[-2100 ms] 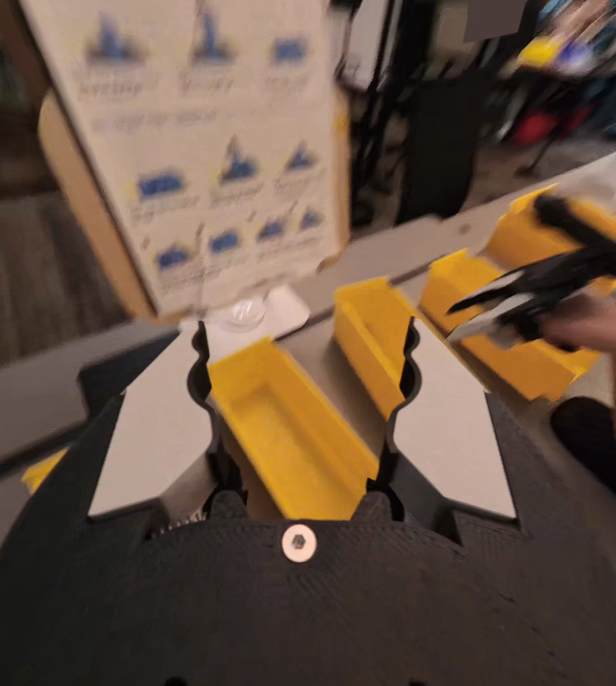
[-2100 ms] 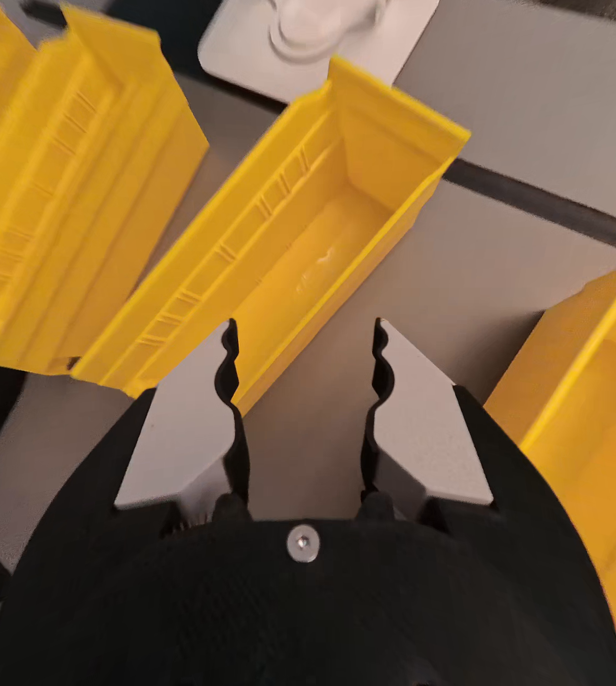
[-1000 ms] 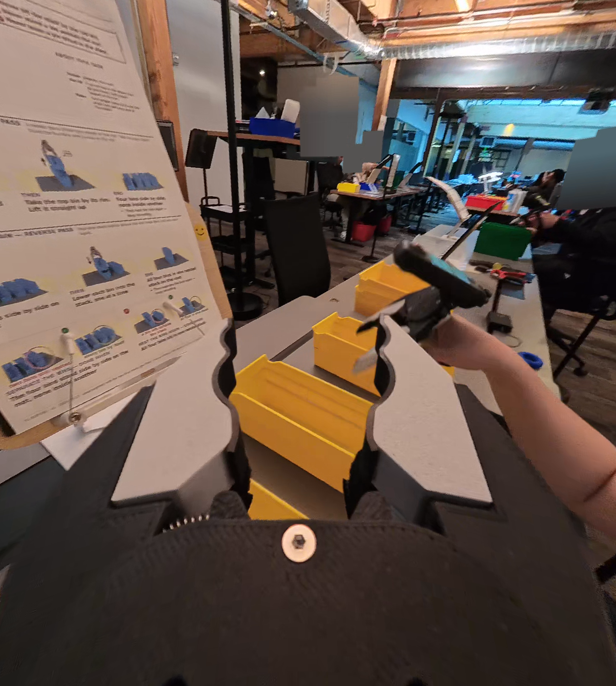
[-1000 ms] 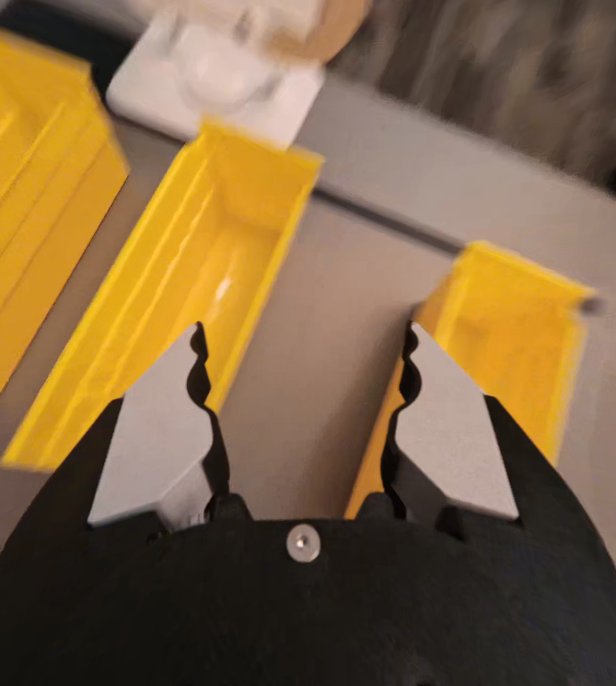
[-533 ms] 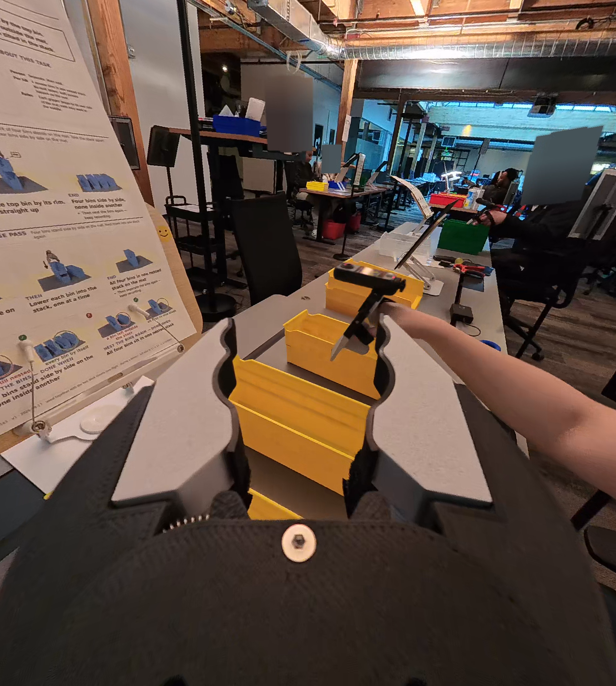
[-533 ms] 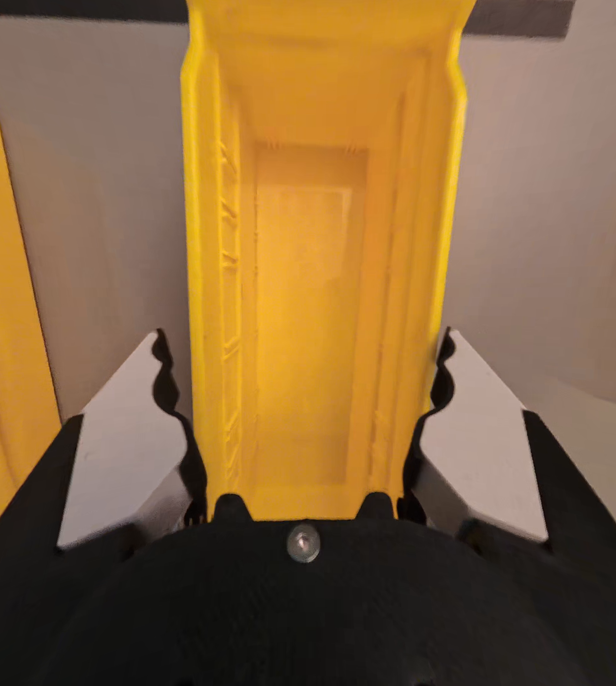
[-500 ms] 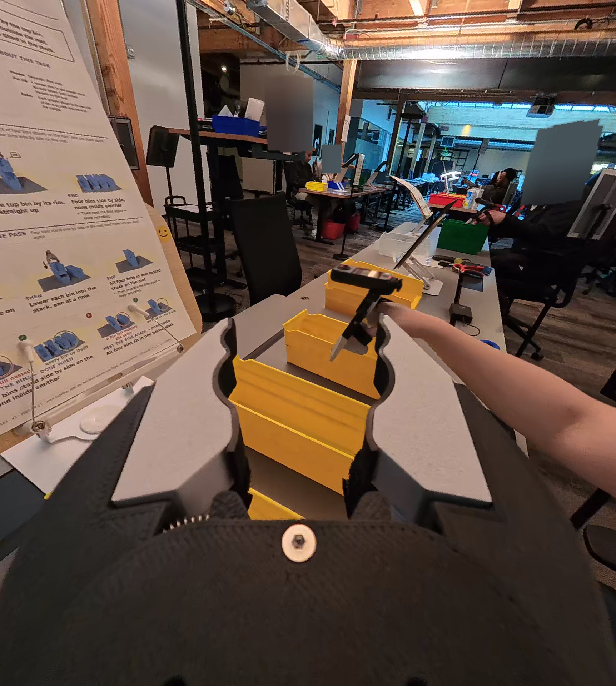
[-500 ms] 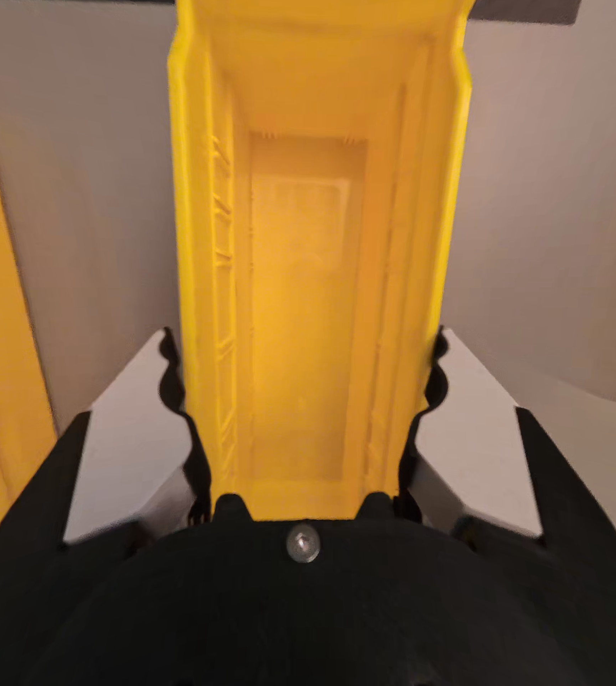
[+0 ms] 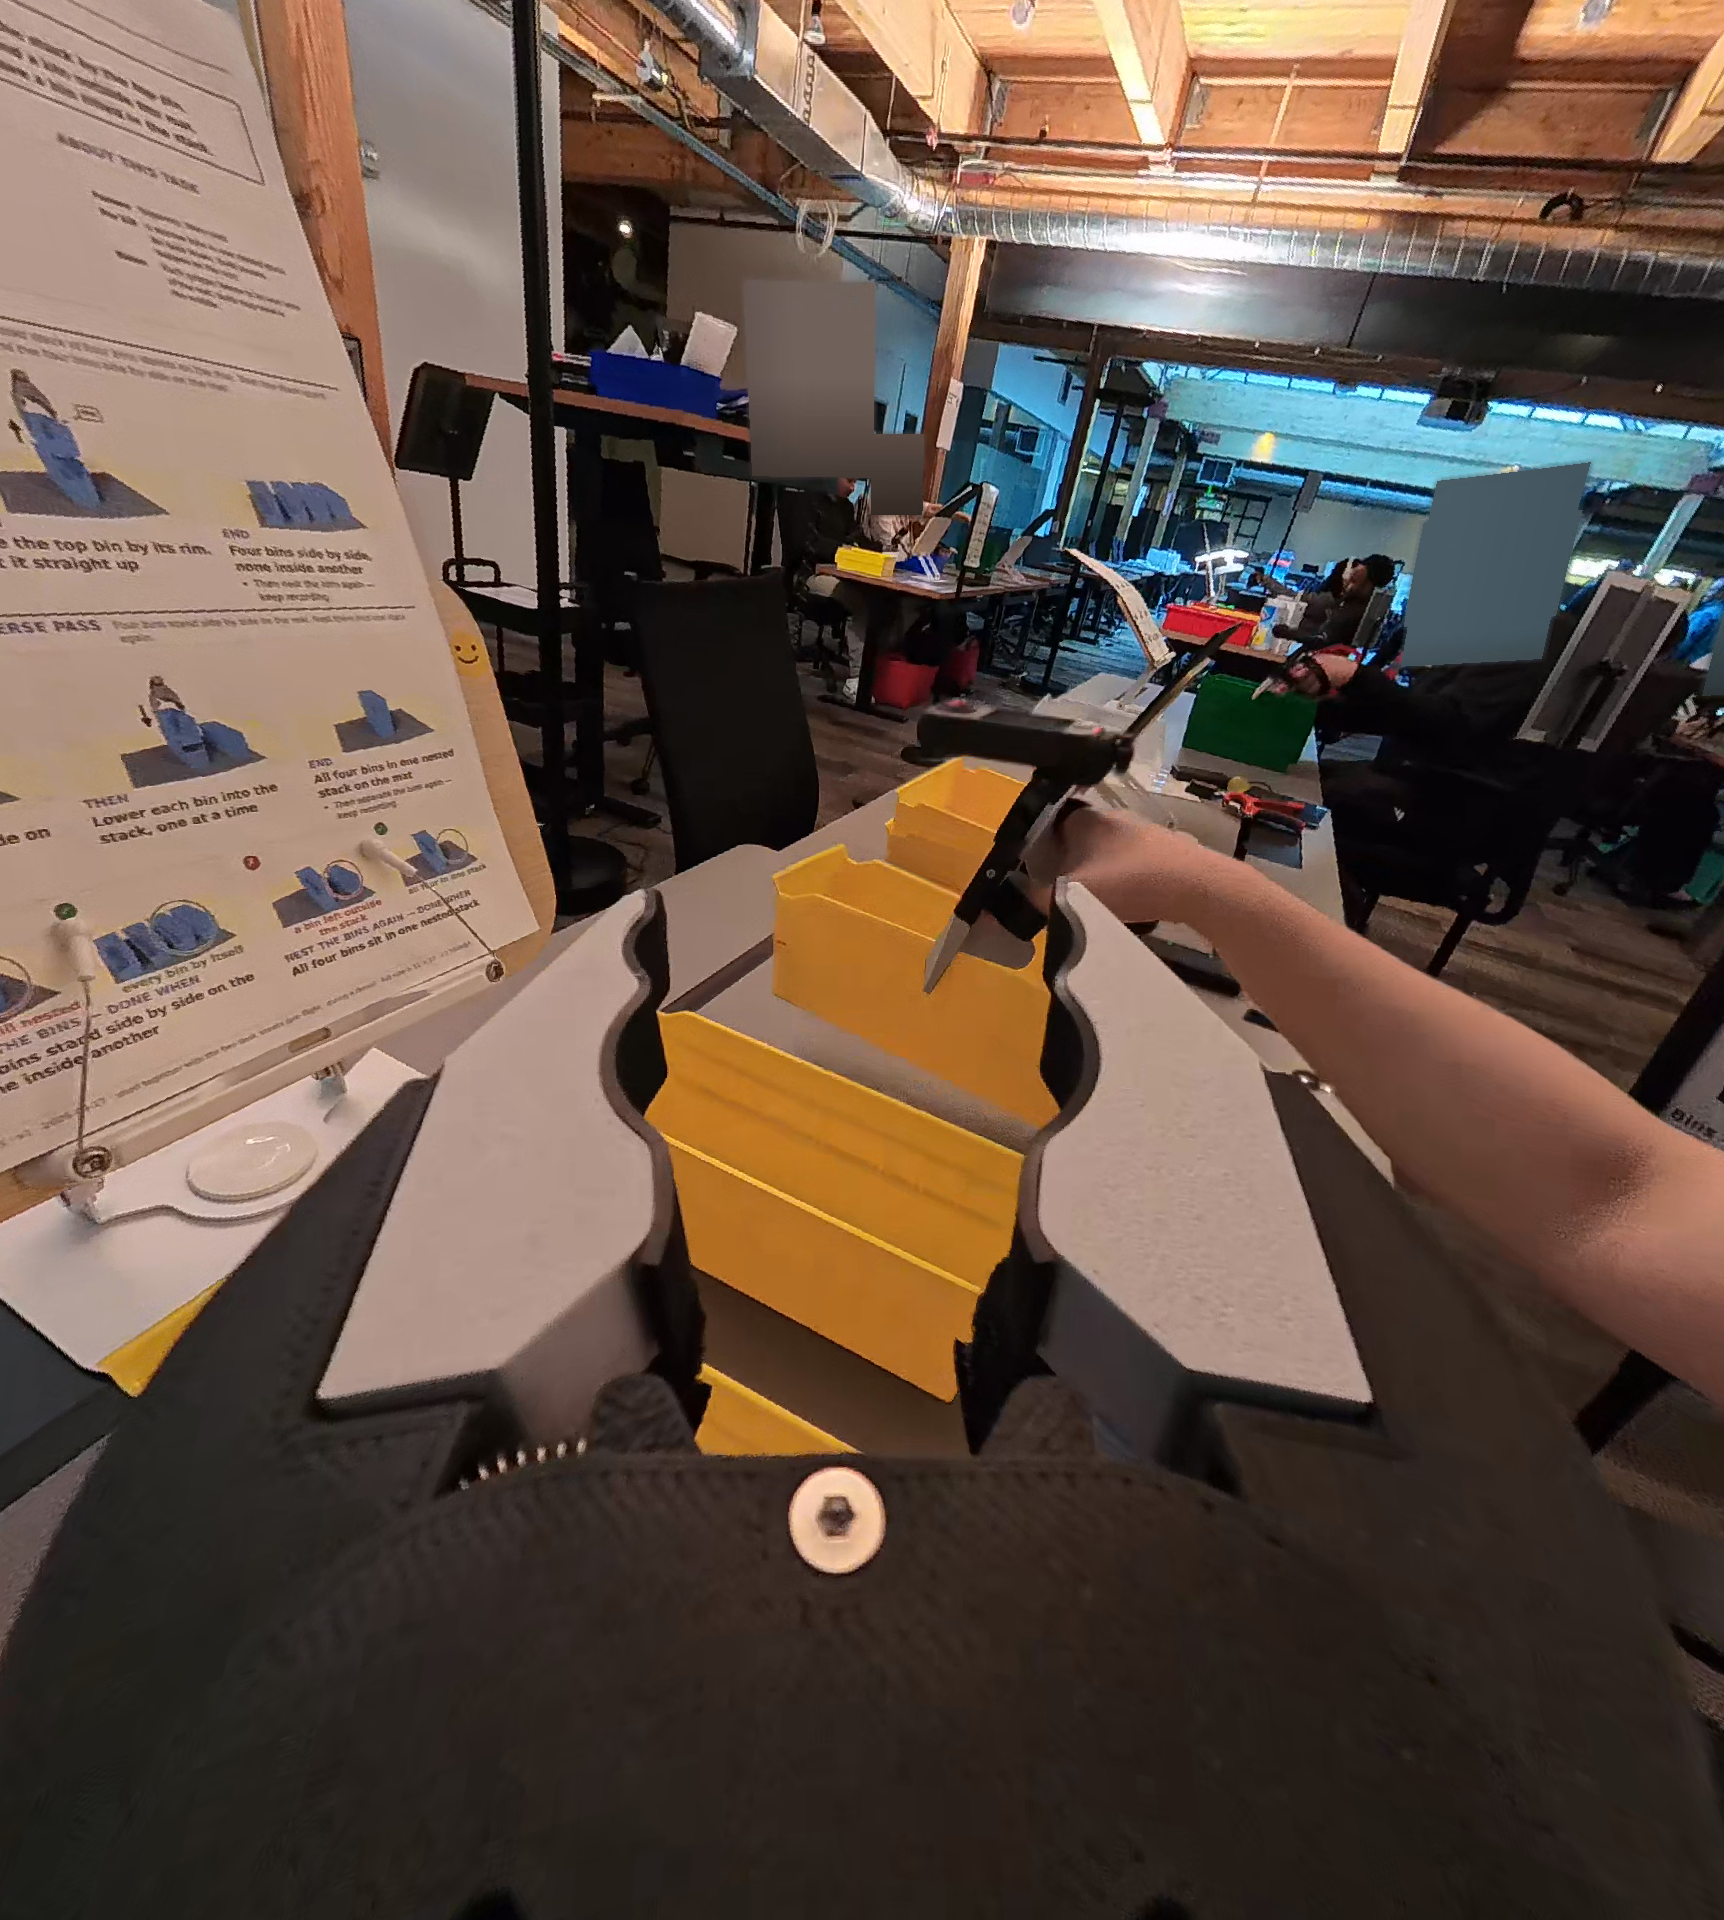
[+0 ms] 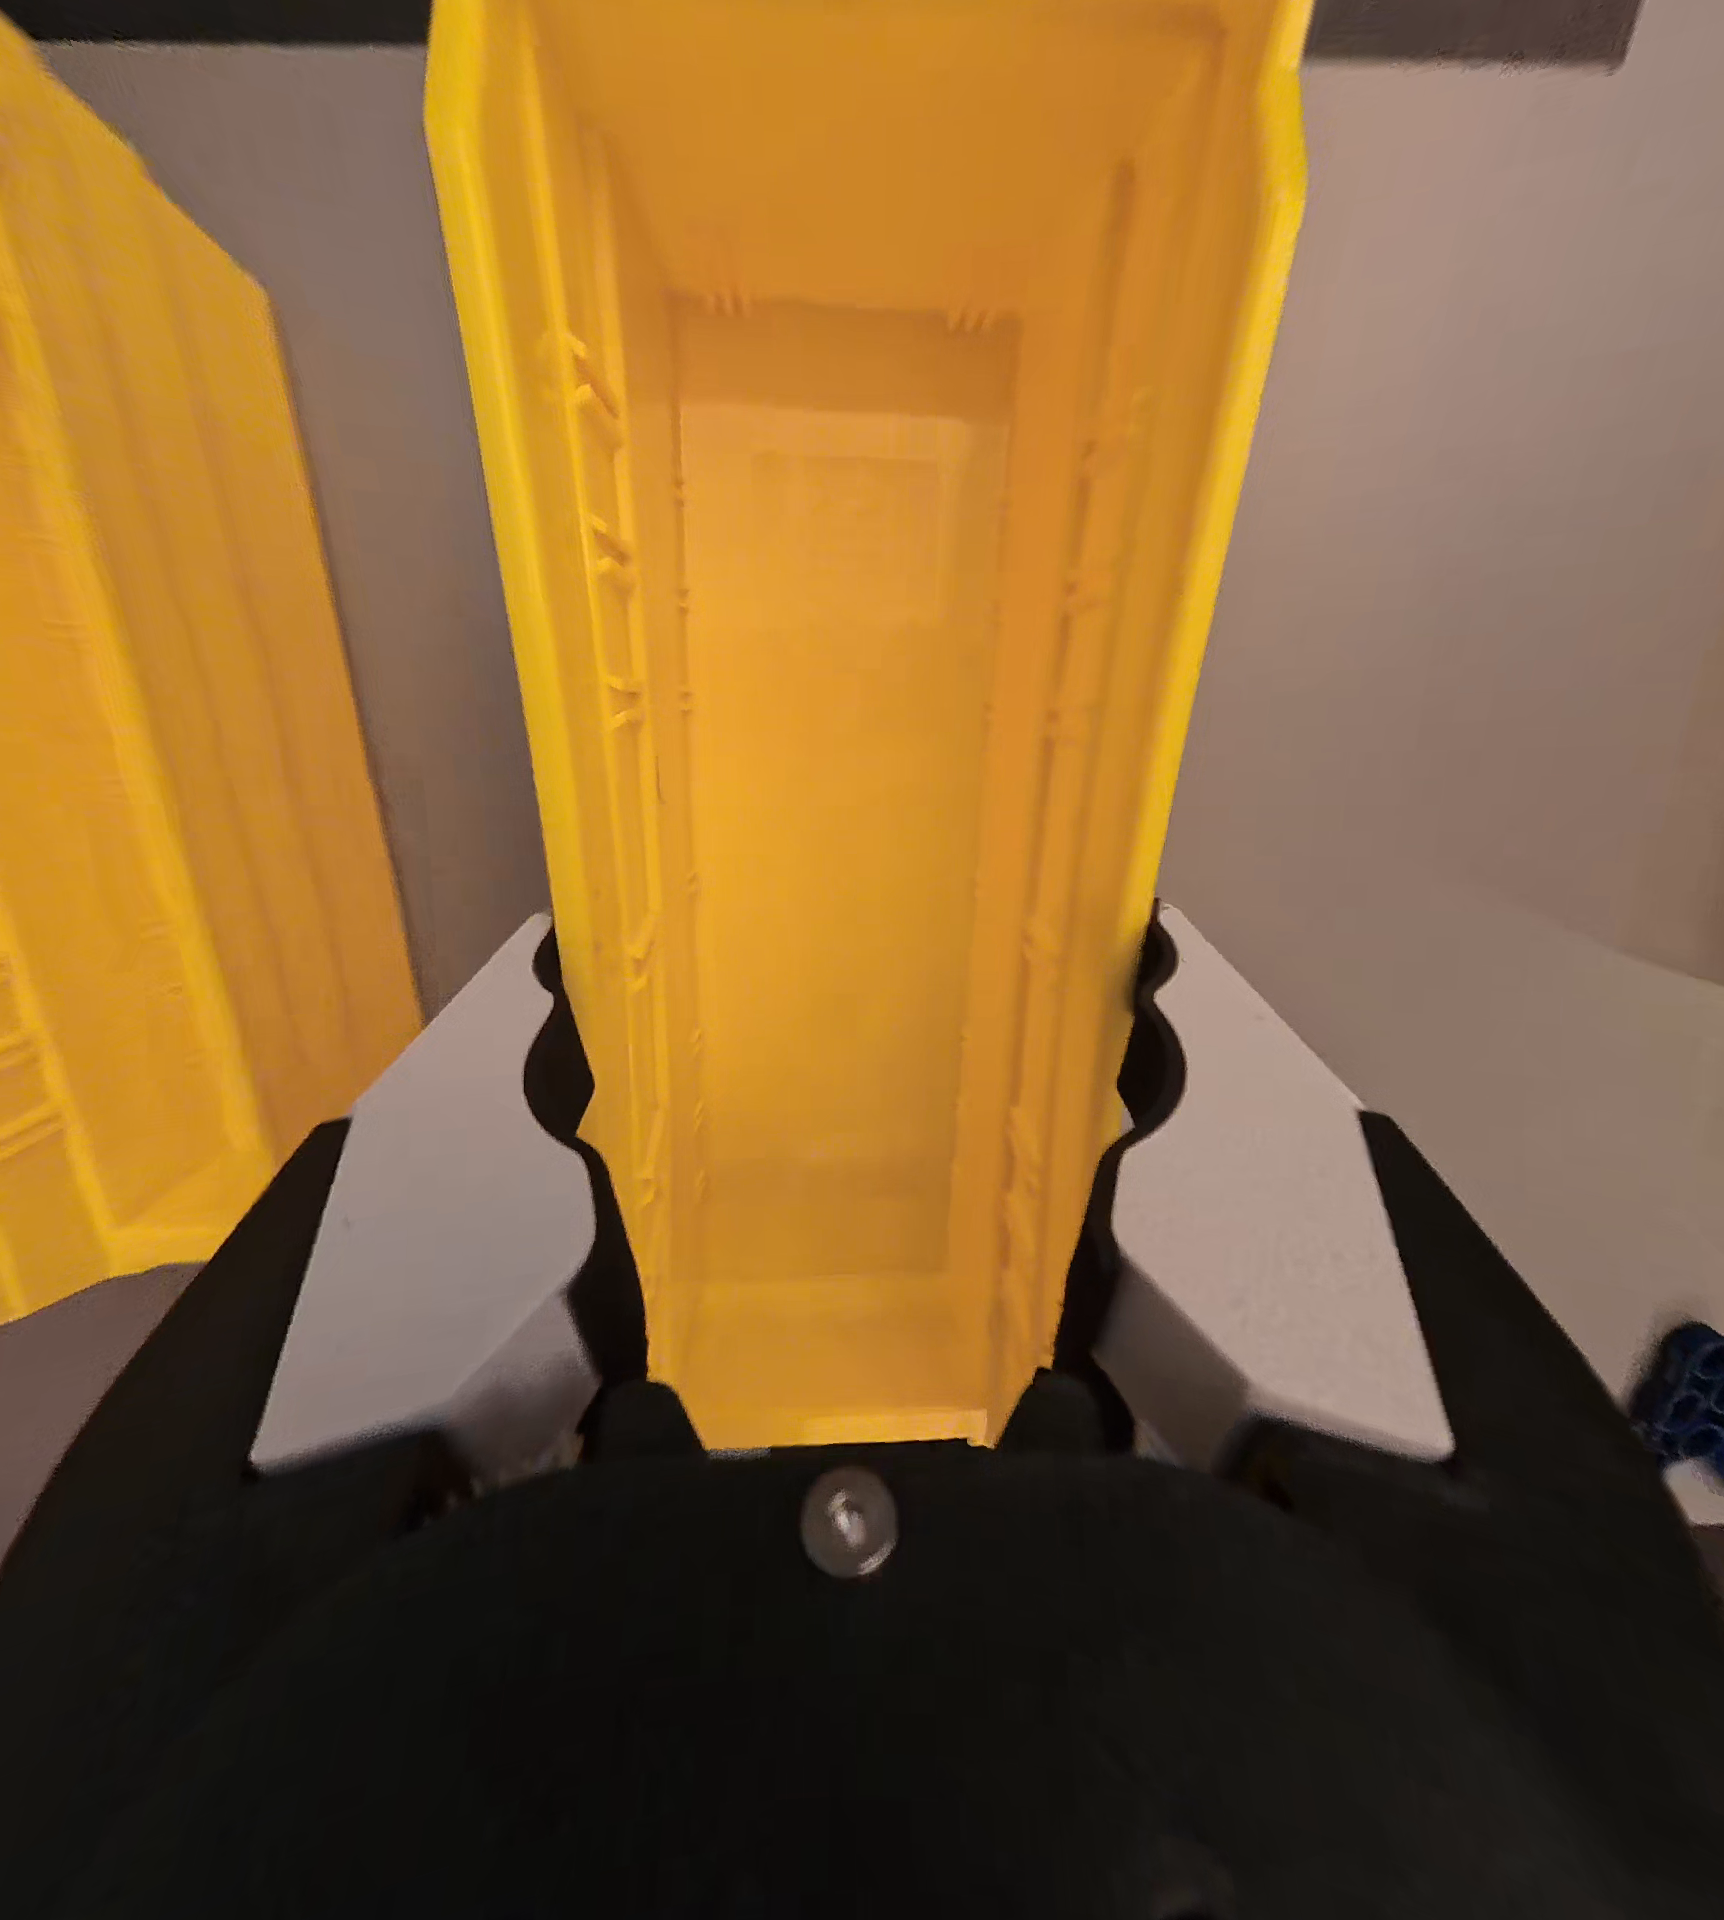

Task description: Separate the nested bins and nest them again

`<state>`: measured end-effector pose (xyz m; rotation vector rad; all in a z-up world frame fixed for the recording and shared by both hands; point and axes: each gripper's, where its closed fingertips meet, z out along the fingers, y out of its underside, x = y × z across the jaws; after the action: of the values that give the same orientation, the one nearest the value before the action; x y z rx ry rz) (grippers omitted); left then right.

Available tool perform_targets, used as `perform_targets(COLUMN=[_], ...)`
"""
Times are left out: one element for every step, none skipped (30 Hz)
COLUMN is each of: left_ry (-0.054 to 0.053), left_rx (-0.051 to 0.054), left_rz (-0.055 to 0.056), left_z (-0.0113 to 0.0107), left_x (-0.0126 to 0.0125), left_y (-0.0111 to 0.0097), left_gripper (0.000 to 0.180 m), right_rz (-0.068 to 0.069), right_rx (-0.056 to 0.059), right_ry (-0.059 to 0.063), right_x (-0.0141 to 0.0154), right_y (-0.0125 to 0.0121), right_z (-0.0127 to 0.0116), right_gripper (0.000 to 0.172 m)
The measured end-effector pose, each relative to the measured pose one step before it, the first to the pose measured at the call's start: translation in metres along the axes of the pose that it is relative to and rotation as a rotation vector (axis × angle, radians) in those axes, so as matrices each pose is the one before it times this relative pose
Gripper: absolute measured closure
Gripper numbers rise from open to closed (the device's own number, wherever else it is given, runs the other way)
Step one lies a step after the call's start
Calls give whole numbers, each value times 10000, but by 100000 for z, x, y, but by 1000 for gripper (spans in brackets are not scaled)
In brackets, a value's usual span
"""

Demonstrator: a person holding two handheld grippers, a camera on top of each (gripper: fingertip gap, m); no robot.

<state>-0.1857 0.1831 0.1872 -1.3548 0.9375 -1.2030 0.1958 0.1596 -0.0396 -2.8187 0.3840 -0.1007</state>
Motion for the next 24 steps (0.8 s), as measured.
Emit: perform_targets(left_ry=[-16,-35,-45,-46,-39,-29,-16,-4,-7,-20,-25,-8,11,23,28,22,-1,-22,-33,-27,-9,9,15,12], left_rx=[18,32,47,46,31,15,5,-11,-22,-30,-16,5,14,8,5,-9,-44,-51,-36,-17,-10,-1,13,37], left_rz=[-57,-60,-60,-60,-55,-43,-28,-10,3,8,5,10,11,2,-2,-11,-39,-44,-33,-6,15,19,3,-8], left_z=[-102,-102,-100,-85,-78,-73,-44,-31,-32,-18,-8,-5,4,32,50,78,85,70,55,25,-12,-29,-55,-60], left_x=[-76,-104,-119,-98,-79,-49,-24,19,14,-1,-5,22,38,47,7,-30,-99,-127,-124,-70,-5,37,39,45], left_y=[-36,-47,-80,-75,-51,-25,-4,7,35,39,19,-9,-24,-6,9,35,94,102,75,39,18,-12,-37,-62], left_gripper=[109,109,109,110,110,110,110,110,111,111,111,111,111,111,111,111,111,111,111,111,111,111,111,111], right_rz=[-142,-102,-71,-86,-102,-104,-75,-70,-46,-24,-16,-37,-38,-11,-75,-46,-67,-64,-12,-59,-30,5,64,54], right_rx=[171,166,113,74,105,63,46,-22,-59,-81,-129,-150,-171,-69,130,-75,-138,-111,-109,-33,30,4,-28,5], right_ry=[111,11,-84,-157,-224,-256,-265,-237,-197,-134,-72,-45,-33,41,233,152,-19,-61,14,41,78,112,142,116], right_x=[-970,-1181,-1381,-1527,-1628,-1634,-1569,-1416,-1236,-1038,-865,-756,-662,-517,-280,-369,-599,-638,-447,-380,-239,-101,51,65], right_y=[-285,-342,-327,-329,-424,-422,-436,-346,-294,-232,-108,-33,38,-93,-356,28,90,50,43,-83,-186,-113,-34,-29], right_z=[-1217,-1226,-1181,-1048,-854,-612,-323,-40,208,381,498,567,611,531,219,156,258,242,198,192,170,176,190,228], right_gripper=[65,64,63,63,63,63,63,62,62,62,62,62,61,61,62,62,61,62,62,62,62,62,61,61])
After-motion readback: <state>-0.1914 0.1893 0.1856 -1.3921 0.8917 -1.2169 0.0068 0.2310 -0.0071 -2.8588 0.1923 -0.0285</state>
